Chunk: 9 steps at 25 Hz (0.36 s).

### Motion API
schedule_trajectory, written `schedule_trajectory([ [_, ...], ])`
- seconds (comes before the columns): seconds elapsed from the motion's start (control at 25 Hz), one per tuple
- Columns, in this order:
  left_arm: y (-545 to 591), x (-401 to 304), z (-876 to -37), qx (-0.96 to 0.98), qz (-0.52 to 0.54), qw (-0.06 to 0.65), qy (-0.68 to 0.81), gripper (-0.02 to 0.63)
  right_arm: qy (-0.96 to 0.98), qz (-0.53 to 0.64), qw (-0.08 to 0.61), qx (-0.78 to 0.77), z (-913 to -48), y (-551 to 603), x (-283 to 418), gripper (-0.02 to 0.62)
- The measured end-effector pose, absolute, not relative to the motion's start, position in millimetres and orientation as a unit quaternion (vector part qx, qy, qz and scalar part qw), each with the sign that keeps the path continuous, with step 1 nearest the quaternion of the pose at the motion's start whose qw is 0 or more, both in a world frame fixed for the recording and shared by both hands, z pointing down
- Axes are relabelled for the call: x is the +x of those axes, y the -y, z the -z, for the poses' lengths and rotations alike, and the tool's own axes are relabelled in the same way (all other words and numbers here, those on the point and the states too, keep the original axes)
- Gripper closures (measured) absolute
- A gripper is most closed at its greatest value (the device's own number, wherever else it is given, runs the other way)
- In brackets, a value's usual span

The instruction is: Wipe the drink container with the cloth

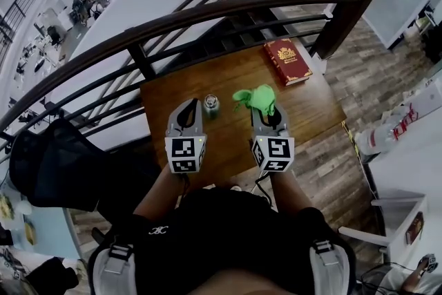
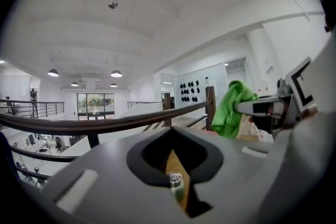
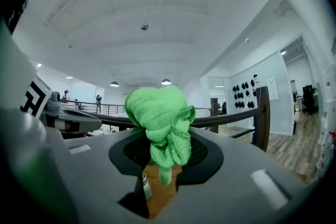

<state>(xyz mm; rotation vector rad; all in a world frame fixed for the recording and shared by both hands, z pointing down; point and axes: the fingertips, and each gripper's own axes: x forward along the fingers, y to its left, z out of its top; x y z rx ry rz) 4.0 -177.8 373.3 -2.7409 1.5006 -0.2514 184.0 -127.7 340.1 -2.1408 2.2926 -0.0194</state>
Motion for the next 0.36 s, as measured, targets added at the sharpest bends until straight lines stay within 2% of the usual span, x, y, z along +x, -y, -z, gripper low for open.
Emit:
schedule_trajectory([
  [0.36, 177.7, 3.8, -375.2, -0.873, 0.082, 0.005, -0.480, 0.552, -0.737, 0.006, -0.001, -0.676, -341.3, 130.1, 179.8, 0.482],
])
